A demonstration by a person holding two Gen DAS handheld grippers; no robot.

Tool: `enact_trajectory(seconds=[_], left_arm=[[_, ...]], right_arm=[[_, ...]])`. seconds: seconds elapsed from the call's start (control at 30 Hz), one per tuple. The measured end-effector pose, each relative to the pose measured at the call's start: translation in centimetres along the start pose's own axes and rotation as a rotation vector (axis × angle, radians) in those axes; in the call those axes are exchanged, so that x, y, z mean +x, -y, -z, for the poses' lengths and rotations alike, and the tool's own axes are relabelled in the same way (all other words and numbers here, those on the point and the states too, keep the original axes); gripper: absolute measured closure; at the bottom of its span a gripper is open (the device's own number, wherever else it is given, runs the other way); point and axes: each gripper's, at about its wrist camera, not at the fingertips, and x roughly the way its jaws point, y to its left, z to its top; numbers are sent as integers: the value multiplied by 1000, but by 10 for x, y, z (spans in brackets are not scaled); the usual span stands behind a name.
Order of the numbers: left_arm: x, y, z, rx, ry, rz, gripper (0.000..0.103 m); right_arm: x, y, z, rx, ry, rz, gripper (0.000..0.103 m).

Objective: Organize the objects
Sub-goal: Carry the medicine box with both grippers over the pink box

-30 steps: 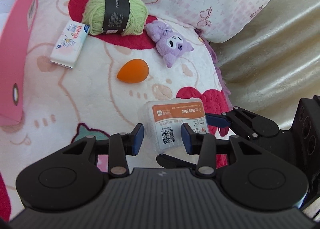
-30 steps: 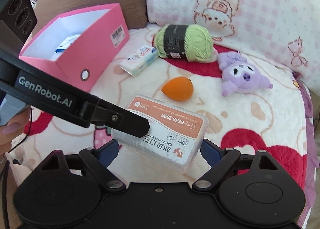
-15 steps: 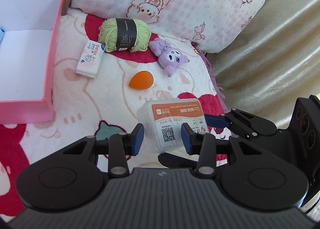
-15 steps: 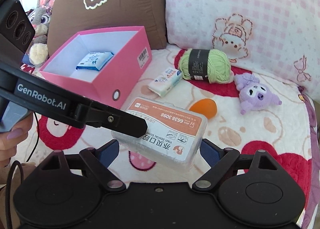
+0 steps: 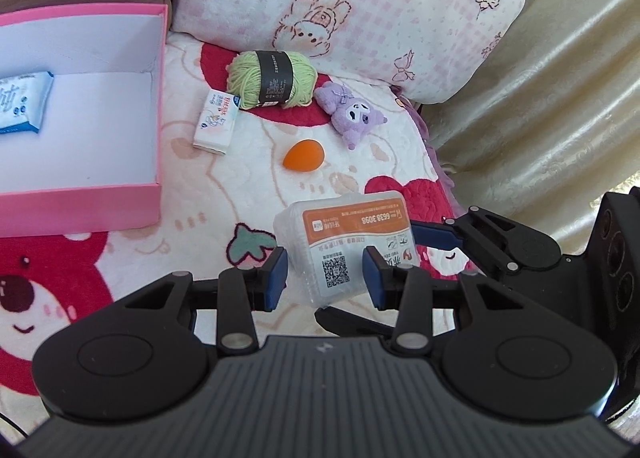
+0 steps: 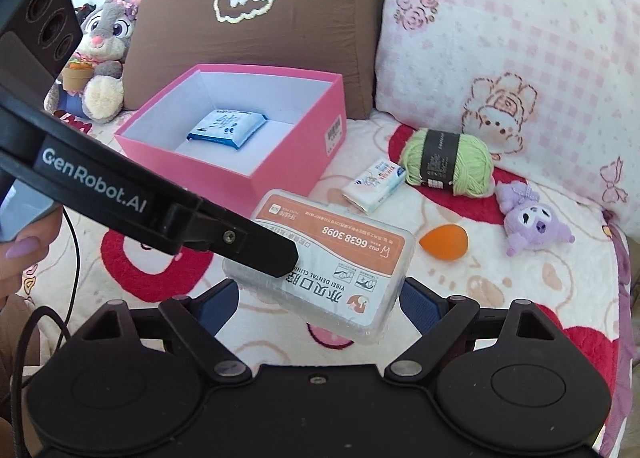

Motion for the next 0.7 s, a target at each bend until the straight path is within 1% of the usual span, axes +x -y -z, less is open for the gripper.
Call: enact_trajectory(seconds=[0.2,0.43,0.7], left_arm=[[-30,0,-4,34,9,-55,64],[-60,-15,-9,16,14,-82,64],[-98,-34,-14,17,46,-141,63]], right_arm=[[-7,-24,-14,-6,15,-4,12],[-10,-54,-30,-25,15,-4,13],[-6,-86,-60,-36,30,-47,16]])
